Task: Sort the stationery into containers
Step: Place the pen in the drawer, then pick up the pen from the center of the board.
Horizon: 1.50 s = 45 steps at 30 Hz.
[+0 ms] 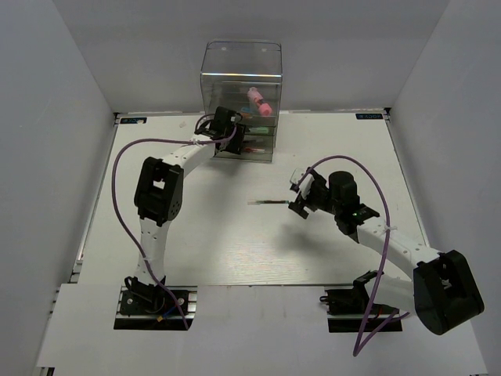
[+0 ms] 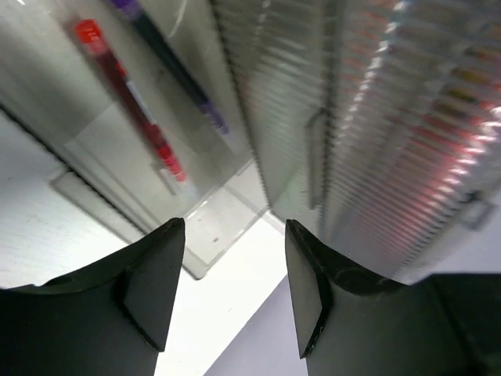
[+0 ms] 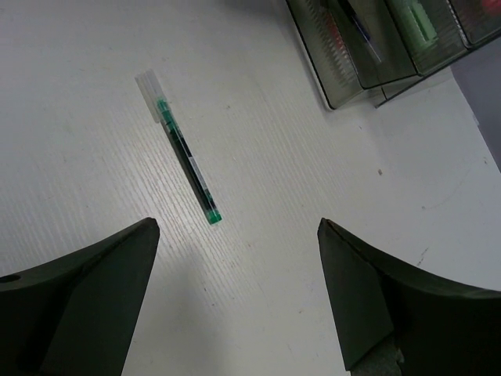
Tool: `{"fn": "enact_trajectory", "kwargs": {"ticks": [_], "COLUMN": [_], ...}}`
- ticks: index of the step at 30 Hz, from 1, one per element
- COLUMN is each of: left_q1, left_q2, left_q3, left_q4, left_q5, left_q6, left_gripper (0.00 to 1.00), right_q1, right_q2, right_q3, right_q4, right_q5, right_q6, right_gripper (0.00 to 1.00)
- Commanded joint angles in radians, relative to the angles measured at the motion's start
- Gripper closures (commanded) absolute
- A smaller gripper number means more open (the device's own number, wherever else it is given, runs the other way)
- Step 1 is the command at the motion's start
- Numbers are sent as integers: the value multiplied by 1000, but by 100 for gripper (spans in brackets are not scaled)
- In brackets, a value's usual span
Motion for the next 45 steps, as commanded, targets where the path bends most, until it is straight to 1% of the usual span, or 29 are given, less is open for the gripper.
{"fn": "enact_trajectory", "kwargs": {"ticks": [1,2,3,4,5,6,7,8,9,10,11,12,13,14,15,16,17,18,19,20,21,24,29,34,37,39,41,42,45], "left_q1": [4,4,4,4,4,14,28,53,62,62,73,73,73,73,73,73,73,73,73,73,73,73,73,73,73,73,73,73,73], "left_q2": [-103,-128,-187,-223,-256,-289,-325,-405,-446,-491,-532,-603,-632,-661,-689,-745,-772,-796,-844,-868,-893,-986,-1060,-1100,-1122,-1134,-1145,-1145,-1154], "left_q3": [-51,-69,-126,-172,-227,-349,-420,-553,-601,-634,-651,-651,-639,-648,-658,-671,-694,-706,-738,-759,-779,-853,-942,-1004,-1013,-1023,-1033,-1042,-1054], "left_q4": [42,73,111,175,346,433,538,719,737,708,644,431,333,264,165,121,89,37,20,19,19,32,52,71,82,91,113,113,137], "left_q5": [68,82,102,183,249,404,495,577,679,700,700,688,615,590,535,501,475,426,401,381,330,306,257,257,257,278,311,320,334], "left_q6": [58,84,121,167,266,313,368,490,555,624,794,884,969,1102,1150,1190,1233,1314,1337,1356,1367,1367,1356,1347,1329,1329,1307,1307,1263], "left_gripper": [36,36,36,36,36,36,36,34,33,32,30,30,26,26,26,21,21,20,16,16,13,0,0,0,0,0,0,0,0], "right_q1": [0,3,3,6,6,6,7,9,10,10,10,13,18,21,24,30,27,33,35,33,33,44,55,52,55,53,55,58,59], "right_q2": [4,9,21,49,66,125,151,176,257,286,306,357,398,430,448,477,484,494,536,531,544,593,688,753,805,828,851,866,879], "right_q3": [-17,-19,-20,-17,7,39,59,110,169,197,276,300,315,357,368,374,386,400,418,429,450,496,552,659,708,727,759,770,768], "right_q4": [18,17,15,-9,-26,-46,-105,-136,-190,-212,-268,-310,-324,-340,-344,-339,-333,-337,-345,-376,-388,-437,-477,-639,-748,-781,-854,-873,-945], "right_q5": [-106,-116,-123,-142,-183,-217,-226,-264,-266,-272,-278,-277,-275,-262,-248,-228,-220,-206,-203,-205,-208,-190,-137,-176,-182,-182,-182,-180,-170], "right_q6": [-49,-79,-108,-125,-168,-206,-242,-260,-292,-303,-311,-323,-334,-337,-336,-330,-323,-325,-323,-329,-334,-352,-371,-431,-460,-472,-486,-494,-506], "right_gripper": [12,12,12,12,12,12,12,12,12,14,14,14,14,14,14,14,14,14,14,14,14,14,18,22,29,35,40,48,60]}}
